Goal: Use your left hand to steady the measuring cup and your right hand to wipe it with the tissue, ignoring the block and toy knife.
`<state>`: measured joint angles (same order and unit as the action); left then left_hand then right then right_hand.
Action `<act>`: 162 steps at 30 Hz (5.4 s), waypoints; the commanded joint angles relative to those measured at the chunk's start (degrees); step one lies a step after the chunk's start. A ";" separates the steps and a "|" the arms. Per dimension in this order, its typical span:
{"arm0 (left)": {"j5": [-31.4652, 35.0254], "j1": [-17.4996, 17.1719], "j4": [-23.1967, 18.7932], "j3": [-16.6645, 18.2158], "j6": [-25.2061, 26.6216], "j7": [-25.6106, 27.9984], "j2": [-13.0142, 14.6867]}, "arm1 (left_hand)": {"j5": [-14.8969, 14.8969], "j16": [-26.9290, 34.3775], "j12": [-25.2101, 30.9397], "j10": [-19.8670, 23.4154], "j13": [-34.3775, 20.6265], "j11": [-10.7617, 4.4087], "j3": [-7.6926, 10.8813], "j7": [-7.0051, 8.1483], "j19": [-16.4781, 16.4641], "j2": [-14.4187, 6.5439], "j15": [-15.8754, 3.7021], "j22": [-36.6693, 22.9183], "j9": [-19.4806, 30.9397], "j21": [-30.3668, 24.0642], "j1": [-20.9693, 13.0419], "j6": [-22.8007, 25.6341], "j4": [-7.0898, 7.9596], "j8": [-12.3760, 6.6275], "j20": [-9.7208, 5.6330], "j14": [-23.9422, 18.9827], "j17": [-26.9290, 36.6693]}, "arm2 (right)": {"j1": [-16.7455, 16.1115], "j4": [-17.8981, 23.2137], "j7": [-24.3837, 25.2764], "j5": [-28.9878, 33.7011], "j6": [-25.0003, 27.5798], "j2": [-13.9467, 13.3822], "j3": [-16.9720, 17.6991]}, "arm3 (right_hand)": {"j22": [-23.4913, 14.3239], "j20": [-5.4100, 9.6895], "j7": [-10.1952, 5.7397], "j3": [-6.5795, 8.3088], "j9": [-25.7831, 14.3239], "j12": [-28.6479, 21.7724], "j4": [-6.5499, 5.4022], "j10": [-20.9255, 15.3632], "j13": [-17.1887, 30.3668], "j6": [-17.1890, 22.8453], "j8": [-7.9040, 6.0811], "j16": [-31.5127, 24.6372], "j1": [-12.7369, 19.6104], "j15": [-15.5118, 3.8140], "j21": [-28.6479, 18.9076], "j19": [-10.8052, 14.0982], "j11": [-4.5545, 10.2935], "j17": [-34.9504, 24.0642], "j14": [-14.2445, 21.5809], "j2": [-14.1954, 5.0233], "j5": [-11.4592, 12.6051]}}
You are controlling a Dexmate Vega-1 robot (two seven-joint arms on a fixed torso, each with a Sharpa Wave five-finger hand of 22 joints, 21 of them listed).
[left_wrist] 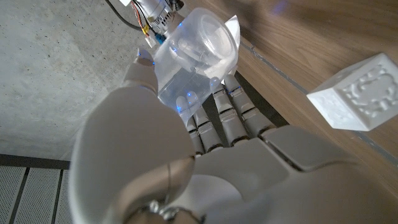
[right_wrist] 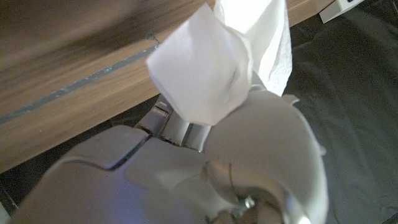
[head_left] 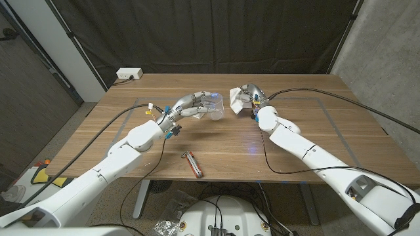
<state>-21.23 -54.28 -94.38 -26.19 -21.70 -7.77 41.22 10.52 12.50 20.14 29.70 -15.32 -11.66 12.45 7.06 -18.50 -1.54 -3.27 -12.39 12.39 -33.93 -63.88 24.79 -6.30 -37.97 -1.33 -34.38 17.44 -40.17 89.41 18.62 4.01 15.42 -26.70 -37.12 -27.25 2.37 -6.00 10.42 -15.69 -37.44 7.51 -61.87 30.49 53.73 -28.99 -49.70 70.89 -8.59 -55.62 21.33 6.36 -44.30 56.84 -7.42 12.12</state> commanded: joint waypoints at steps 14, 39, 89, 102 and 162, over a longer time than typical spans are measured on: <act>-1.63 -0.60 1.72 2.40 0.84 5.38 -2.35 | 0.28 -0.14 0.32 0.27 -0.26 -0.23 0.47 -0.45 0.08 -1.37 -8.68 -0.07 0.15 -0.82 0.83 0.76 0.23 -0.44 0.09 -0.93 0.37 | -3.78 -5.34 -15.18 -29.06 -18.93 -0.06 8.77 | -0.56 2.79 1.32 -0.61 0.41 0.38 0.27 -1.25 0.00 0.20 0.19 -0.51 0.65 -4.70 -3.48 -0.76 -0.93 0.18 1.53 -0.49 -0.25; -1.89 2.93 4.34 0.41 0.70 4.76 -5.75 | 0.22 -0.38 0.35 0.17 -0.44 -0.22 0.45 -0.42 0.20 -1.36 -8.70 -0.02 0.16 -1.50 1.17 0.59 0.25 -0.55 -0.07 -1.07 0.64 | -6.82 -4.47 -23.02 -42.60 -27.12 3.09 10.25 | -0.54 3.05 1.83 -1.05 0.85 1.03 0.27 -1.78 -0.22 0.41 0.18 -0.58 1.15 -4.72 -7.25 -1.49 -0.57 0.32 2.32 -0.46 -0.36; -5.74 9.74 12.16 -3.03 0.09 -1.95 -11.11 | 0.27 -0.71 0.33 -0.07 -0.71 -0.25 0.46 -0.65 1.23 -1.38 -8.67 0.10 0.13 -2.42 1.76 0.11 0.26 -0.62 0.19 -1.04 1.11 | -14.88 9.94 -2.36 -40.99 -23.91 7.27 7.87 | 2.99 4.07 2.36 -1.83 1.49 2.21 0.22 -3.50 -0.19 1.67 0.01 0.55 1.31 -4.75 -12.66 -1.41 -0.51 0.68 4.54 0.33 -0.11; -4.99 10.47 12.92 -3.62 1.06 -1.74 -11.25 | 0.27 -0.73 0.44 0.13 -0.78 -0.23 0.47 -0.77 1.48 -1.40 -8.63 0.12 0.12 -2.65 1.88 0.13 0.26 -0.68 0.33 -1.07 1.21 | -14.12 11.32 3.30 -23.80 -27.53 5.67 5.38 | 4.50 4.16 2.30 -1.93 1.63 2.62 0.23 -3.82 -0.09 2.04 0.05 1.06 1.40 -4.76 -13.70 -1.60 -0.60 0.58 4.81 0.46 -0.04; -6.06 9.28 10.40 -2.37 -0.80 -3.41 -9.42 | 0.34 -0.82 0.62 0.24 -1.02 -0.22 0.47 -0.90 2.06 -1.21 -8.61 0.24 0.06 -3.95 2.39 0.47 0.14 -0.97 0.29 -1.19 1.64 | -7.07 6.02 16.07 21.06 -5.73 2.72 -4.82 | 11.38 5.43 1.89 -2.36 2.52 4.46 0.42 -4.88 0.27 4.22 0.72 3.04 2.16 -4.78 -16.91 -2.42 -1.58 -0.56 6.55 1.51 -0.02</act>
<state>-27.04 -44.52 -83.09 -29.13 -21.50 -10.90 31.42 10.87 11.81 20.35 29.61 -16.10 -11.54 12.68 6.65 -16.76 -2.51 -3.14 -11.98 12.37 -37.52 -61.72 24.36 -6.09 -38.36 -1.02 -35.06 18.70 -48.67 97.74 33.66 16.55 0.05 -22.90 -39.95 -16.01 2.58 -4.92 8.05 -13.09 -33.22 7.97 -66.49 30.52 56.93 -28.04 -46.99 72.36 -11.35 -72.06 18.89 4.84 -44.66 62.69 -5.87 11.89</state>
